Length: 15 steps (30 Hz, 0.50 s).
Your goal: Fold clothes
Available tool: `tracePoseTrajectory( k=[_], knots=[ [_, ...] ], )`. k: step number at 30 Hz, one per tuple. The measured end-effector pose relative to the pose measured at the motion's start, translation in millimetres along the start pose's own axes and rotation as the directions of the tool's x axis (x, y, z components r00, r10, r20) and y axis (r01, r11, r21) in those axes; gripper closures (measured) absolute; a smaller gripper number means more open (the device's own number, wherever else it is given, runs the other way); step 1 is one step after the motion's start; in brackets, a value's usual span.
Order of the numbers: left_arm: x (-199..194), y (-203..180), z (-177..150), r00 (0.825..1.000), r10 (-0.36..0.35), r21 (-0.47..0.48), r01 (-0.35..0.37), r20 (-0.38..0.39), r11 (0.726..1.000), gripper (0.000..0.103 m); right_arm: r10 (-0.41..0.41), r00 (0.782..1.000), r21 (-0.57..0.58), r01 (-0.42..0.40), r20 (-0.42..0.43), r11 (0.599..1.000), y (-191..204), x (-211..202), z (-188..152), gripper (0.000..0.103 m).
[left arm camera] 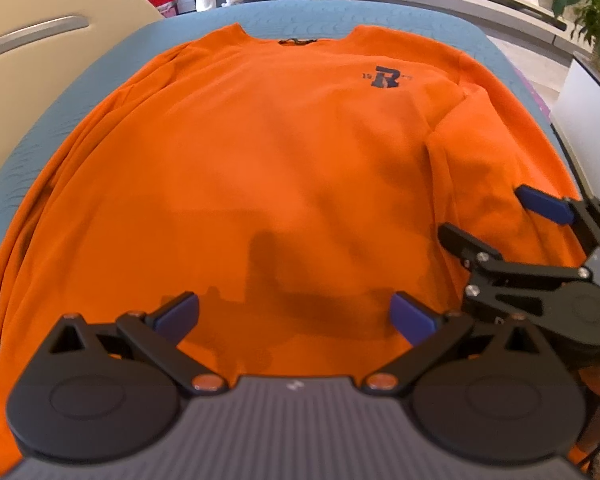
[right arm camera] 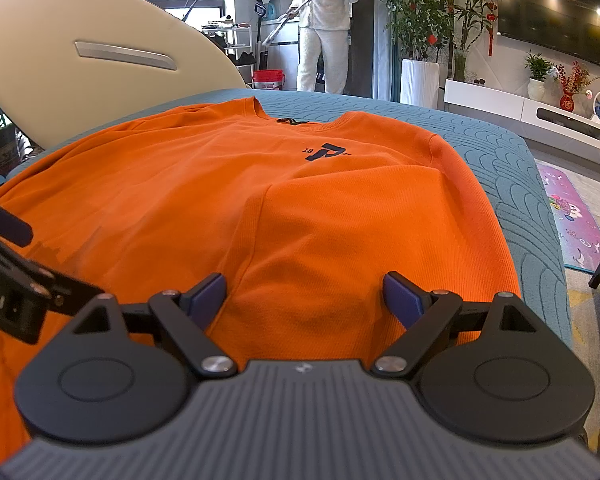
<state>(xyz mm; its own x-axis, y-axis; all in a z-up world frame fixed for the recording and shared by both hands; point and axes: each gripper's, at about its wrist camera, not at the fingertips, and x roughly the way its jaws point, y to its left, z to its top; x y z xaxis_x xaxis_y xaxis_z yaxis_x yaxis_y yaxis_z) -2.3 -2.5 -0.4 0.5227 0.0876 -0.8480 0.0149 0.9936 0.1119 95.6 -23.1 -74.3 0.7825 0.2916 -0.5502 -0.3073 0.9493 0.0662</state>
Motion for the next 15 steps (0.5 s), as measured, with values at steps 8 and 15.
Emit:
tracePoseTrajectory(
  k=[8, 15],
  knots=[
    [-0.7, -2.4, -0.7, 1.000, -0.004, 0.007, 0.004, 0.005, 1.000, 0.000, 0.000, 1.000, 0.000, 0.000, 0.000, 1.000, -0.1, 0.0, -0.2, 0.015],
    [-0.2, -0.9, 1.4, 1.000, -0.010, 0.006, 0.010, -0.001, 1.000, 0.000, 0.000, 1.000, 0.000, 0.000, 0.000, 1.000, 0.2, -0.7, -0.2, 0.015]
  ],
)
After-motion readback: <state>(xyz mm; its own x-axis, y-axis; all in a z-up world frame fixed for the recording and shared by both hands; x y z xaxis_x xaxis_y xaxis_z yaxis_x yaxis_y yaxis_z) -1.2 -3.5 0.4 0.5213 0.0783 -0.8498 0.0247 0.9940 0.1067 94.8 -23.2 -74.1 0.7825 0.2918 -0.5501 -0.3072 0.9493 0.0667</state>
